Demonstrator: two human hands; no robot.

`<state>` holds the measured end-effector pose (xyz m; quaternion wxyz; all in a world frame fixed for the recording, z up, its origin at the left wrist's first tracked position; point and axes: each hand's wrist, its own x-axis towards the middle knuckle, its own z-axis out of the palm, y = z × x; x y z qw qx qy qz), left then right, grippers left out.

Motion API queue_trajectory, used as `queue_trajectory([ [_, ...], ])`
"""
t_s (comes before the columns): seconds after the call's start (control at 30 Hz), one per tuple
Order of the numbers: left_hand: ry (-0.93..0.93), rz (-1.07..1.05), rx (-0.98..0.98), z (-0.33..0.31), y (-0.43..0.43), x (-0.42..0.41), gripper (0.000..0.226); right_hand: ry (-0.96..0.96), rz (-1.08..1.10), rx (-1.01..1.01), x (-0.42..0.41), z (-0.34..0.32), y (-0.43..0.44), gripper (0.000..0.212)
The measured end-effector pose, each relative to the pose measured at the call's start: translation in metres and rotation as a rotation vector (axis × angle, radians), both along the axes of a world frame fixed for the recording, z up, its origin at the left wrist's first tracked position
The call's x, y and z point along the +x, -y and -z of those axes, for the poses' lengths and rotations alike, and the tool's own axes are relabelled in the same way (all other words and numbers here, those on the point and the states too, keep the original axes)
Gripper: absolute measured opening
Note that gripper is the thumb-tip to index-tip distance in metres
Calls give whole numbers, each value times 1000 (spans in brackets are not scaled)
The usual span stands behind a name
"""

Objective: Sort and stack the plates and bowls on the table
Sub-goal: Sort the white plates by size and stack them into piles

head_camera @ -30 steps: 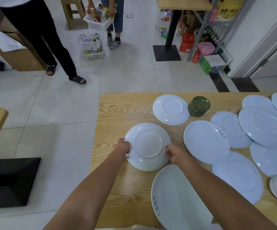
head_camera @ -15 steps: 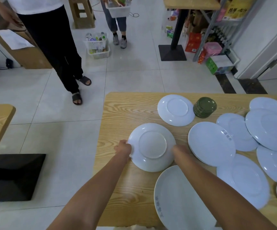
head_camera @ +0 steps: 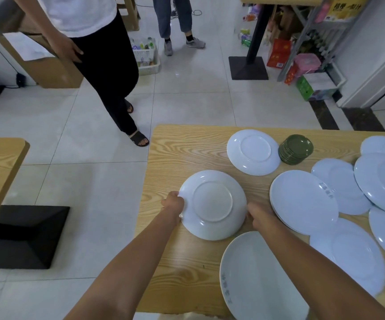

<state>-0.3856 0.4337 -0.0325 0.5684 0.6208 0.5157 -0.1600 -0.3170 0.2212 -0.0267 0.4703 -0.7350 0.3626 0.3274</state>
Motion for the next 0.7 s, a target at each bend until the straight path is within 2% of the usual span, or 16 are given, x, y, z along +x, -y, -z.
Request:
queue_trajectory([
  [0.1, -23, -35, -7, 1, -2, 1, 47, -41, 61, 46, 0, -3, -4, 11],
  [0.2, -21, -43, -10, -6, 2, 2, 47, -10, 74, 101, 4, -2, -8, 16],
  [0.3, 5, -72, -34, -10, 4, 2, 49, 32, 49, 71, 7, -7, -9, 26],
  [0.37, 62, -113, -156, -12, 5, 4, 40, 61, 54, 53, 8, -7, -4, 29],
  [0.47, 112, -210, -354, -23, 11, 3, 14, 80, 64, 31, 8, -12, 9, 27],
  [0.57, 109, -359, -474, -30, 17, 5, 22, 158, 63, 43, 7, -23, 24, 29],
  [0.7, 154, -384, -457, -40, 33, 7, 20, 284, 36, 132, -1, -34, 46, 36],
])
